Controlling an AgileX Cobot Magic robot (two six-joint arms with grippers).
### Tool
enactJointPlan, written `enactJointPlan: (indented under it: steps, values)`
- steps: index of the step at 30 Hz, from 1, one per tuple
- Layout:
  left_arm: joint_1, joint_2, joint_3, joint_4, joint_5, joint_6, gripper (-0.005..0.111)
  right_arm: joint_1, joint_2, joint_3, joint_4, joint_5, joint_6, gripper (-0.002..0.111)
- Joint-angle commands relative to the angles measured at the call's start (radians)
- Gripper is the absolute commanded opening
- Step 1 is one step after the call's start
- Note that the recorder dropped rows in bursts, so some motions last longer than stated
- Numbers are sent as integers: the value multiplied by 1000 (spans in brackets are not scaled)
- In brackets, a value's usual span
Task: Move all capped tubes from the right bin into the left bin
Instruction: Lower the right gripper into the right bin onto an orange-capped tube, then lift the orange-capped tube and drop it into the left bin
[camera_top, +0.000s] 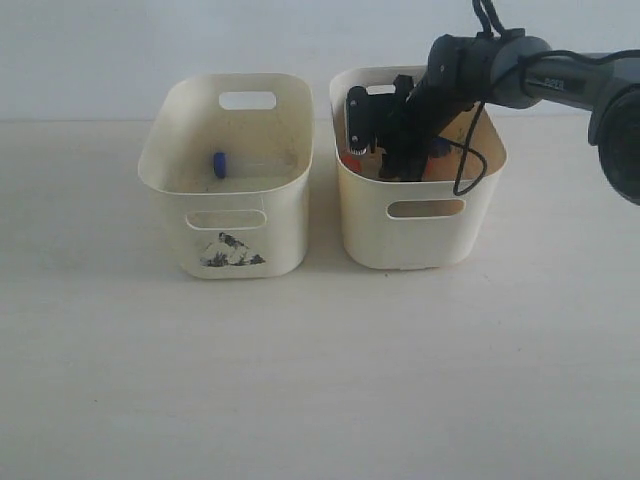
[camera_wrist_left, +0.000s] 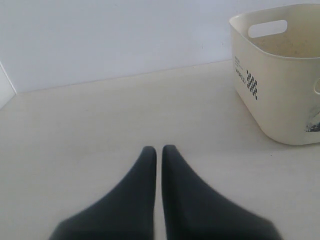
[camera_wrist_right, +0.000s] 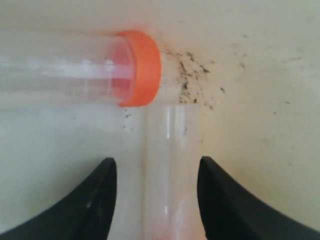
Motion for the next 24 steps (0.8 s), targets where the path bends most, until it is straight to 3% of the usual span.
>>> enactJointPlan:
  steps: [1, 9, 11, 13, 24]
  values:
    - [1, -2, -4, -1, -15, -12, 4, -9, 27, 2, -2, -65, -4, 47]
    - [1, -2, -4, -1, -15, -12, 4, -10, 90, 2, -39, -92, 6, 45]
    - [1, -2, -4, -1, -15, -12, 4, -10, 93, 2, -72, -95, 33, 29]
    - [1, -2, -4, -1, -15, -12, 4, -10, 92, 2, -80, -91, 115, 1]
    - [1, -2, -4, -1, -15, -12, 4, -10, -23, 2, -88, -14, 229, 0]
